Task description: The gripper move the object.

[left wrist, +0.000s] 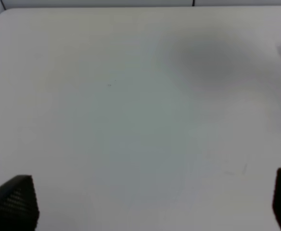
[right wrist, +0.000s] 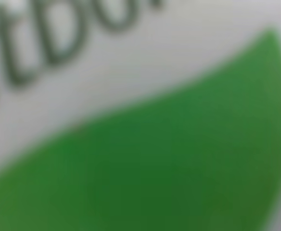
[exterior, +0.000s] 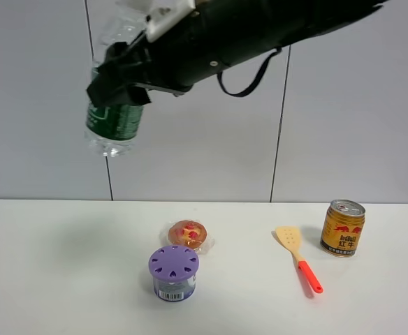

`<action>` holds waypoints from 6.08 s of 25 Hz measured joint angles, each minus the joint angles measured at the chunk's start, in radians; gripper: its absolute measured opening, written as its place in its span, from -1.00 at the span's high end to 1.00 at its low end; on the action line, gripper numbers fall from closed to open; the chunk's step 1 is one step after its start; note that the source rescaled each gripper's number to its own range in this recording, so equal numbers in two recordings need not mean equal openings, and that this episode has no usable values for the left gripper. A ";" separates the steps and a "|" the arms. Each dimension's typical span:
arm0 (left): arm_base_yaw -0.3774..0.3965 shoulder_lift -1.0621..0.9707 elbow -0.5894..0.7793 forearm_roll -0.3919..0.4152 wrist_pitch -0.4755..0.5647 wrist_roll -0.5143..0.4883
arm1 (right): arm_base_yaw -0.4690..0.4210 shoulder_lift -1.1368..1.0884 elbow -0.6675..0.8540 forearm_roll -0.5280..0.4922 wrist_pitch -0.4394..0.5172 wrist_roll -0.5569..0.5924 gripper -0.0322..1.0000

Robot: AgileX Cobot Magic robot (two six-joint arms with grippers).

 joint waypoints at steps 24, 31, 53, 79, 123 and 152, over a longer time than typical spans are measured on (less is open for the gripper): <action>0.000 0.000 0.000 0.000 0.000 0.000 | 0.137 0.542 -0.323 -0.372 -0.078 0.398 0.94; 0.000 0.000 0.000 0.000 0.000 0.000 | 0.137 0.552 -0.324 -0.384 -0.075 0.398 0.94; 0.000 0.000 0.000 0.000 0.000 0.000 | 0.137 0.597 -0.325 -0.409 -0.100 0.398 0.94; 0.000 0.000 0.000 0.000 0.000 0.000 | 0.137 0.597 -0.330 -0.441 -0.135 0.415 0.46; 0.000 0.000 0.000 0.000 0.000 0.000 | 0.059 -0.295 -0.334 -1.690 0.489 1.380 -0.16; 0.000 0.000 0.000 0.000 0.000 0.000 | -0.588 -1.458 0.549 -1.444 0.847 1.555 -0.16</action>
